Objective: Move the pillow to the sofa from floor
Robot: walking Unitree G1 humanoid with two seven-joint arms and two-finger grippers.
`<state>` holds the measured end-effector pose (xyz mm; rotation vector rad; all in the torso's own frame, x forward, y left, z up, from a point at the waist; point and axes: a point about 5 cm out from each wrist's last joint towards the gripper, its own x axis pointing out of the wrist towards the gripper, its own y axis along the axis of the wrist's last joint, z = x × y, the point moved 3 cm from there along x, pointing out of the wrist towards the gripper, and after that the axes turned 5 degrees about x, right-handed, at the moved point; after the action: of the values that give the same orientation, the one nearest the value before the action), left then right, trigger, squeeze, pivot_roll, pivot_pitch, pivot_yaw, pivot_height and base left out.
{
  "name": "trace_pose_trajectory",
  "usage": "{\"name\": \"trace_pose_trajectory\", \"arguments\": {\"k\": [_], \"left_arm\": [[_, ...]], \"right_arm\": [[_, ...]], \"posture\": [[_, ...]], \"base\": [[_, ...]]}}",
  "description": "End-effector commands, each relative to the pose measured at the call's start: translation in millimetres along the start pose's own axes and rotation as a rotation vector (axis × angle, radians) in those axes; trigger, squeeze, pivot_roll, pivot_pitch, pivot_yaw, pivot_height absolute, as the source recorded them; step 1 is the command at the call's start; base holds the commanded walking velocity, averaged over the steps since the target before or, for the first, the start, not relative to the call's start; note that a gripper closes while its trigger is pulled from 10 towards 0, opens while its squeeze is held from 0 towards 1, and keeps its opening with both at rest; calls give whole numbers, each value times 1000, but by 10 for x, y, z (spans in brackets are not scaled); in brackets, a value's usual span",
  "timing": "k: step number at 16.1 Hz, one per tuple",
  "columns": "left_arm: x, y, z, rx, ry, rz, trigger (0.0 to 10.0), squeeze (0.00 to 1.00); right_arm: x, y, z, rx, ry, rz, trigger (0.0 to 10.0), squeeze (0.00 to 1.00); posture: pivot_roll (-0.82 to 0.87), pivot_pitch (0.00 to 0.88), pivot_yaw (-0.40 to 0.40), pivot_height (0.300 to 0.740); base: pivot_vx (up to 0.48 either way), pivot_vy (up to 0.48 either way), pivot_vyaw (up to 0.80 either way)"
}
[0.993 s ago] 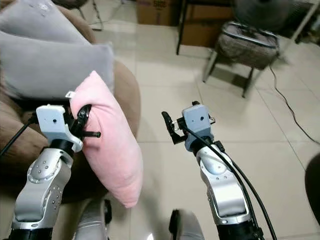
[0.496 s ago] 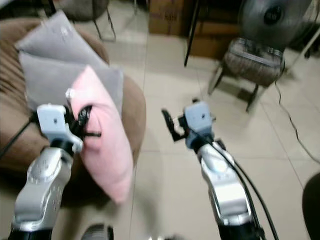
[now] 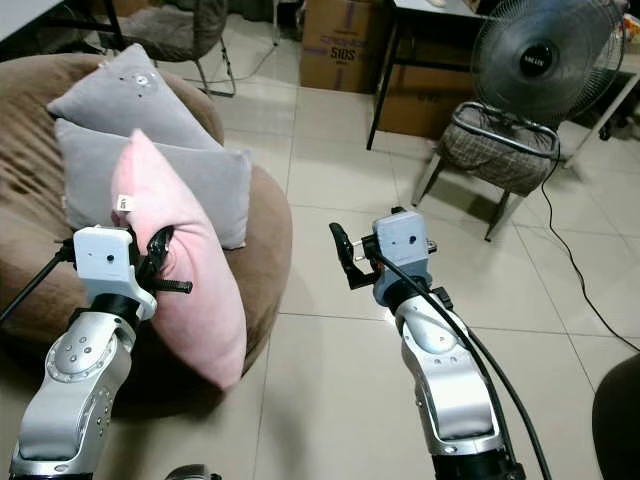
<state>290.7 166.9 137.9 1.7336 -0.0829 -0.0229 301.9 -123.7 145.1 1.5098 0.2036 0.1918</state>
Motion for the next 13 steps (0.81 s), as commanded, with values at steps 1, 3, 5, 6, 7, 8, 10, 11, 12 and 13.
{"name": "trace_pose_trajectory", "arguments": {"k": [1,3,5,6,7,8,10,11,12,13], "left_arm": [[4,146,36,36,-25,61,10000,0],[7,146,37,34,-22,61,10000,0],[-4,141,33,28,-23,63,10000,0],[0,140,21,25,-17,62,10000,0],[5,140,13,18,-15,63,10000,0],[10,142,13,21,-16,64,10000,0],[23,150,18,21,-18,68,10000,0],[35,167,27,22,-25,73,10000,0],[46,170,31,24,-31,75,10000,0],[57,171,33,25,-36,75,10000,0]], "right_arm": [[8,48,15,-5,9,21,10000,0],[24,12,22,7,-15,6,10000,0],[32,-13,46,-82,-42,17,10000,0],[32,-45,57,-84,-42,4,10000,0],[14,-55,29,-5,8,-1,10000,0],[8,-45,43,-7,0,5,10000,0],[5,-39,71,-25,-18,16,10000,0],[7,-58,77,-17,-28,12,10000,0],[9,-67,79,-11,-36,12,10000,0],[11,-74,79,-4,-43,12,10000,0]], "posture": [[47,0,-84,740],[51,0,-86,740],[55,0,-89,740],[56,0,-89,740],[57,0,-90,740],[57,0,-90,740],[61,0,-89,740],[63,0,-85,740],[62,0,-69,740],[62,0,-69,740]], "base": [[0,0,0],[0,0,0],[0,0,0],[262,0,0],[307,0,0],[311,0,0],[311,0,0],[326,0,0],[322,0,0],[322,0,0]]}}
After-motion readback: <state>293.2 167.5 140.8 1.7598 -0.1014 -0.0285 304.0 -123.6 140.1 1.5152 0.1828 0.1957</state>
